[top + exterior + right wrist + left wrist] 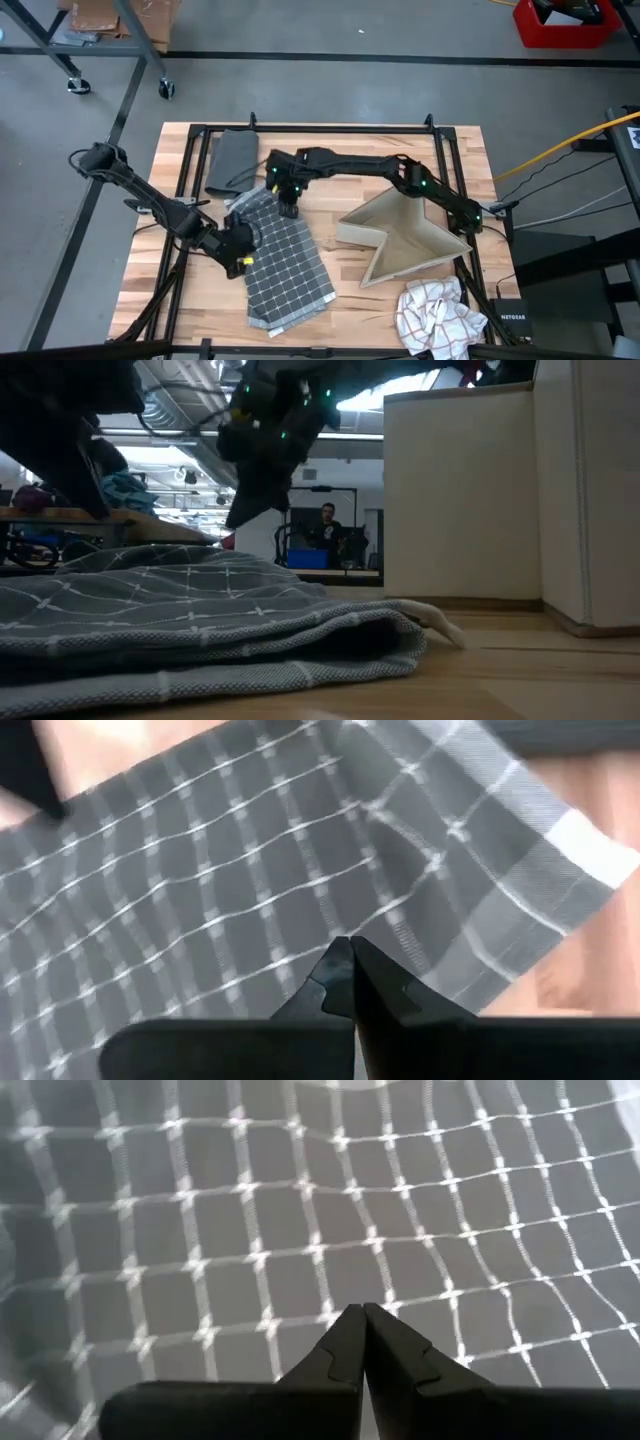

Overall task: Fold towel
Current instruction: Fold the gray patterned towel

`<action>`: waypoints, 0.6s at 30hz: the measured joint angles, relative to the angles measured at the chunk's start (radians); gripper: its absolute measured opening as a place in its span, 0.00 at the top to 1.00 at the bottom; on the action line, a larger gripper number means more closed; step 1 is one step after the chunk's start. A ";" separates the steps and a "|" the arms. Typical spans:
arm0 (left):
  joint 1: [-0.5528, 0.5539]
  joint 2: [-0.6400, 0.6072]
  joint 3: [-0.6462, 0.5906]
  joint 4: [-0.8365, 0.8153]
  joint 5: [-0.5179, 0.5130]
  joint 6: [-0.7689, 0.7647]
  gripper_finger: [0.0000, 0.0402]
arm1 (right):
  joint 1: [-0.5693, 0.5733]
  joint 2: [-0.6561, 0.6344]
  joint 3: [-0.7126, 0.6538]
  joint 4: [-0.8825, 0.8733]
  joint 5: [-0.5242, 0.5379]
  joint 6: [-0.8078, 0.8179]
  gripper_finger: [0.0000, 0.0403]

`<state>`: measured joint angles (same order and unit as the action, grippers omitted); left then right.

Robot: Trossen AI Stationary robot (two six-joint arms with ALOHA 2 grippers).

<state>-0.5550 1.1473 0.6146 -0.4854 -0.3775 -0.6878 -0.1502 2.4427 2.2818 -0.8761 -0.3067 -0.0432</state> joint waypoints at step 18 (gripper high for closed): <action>0.043 0.264 -0.036 0.301 0.137 0.075 1.00 | -0.021 0.122 -0.011 -0.154 -0.017 0.126 1.00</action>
<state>-0.5117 1.4114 0.5781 -0.1839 -0.2406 -0.6129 -0.1717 2.5645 2.2710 -1.0302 -0.3233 0.0825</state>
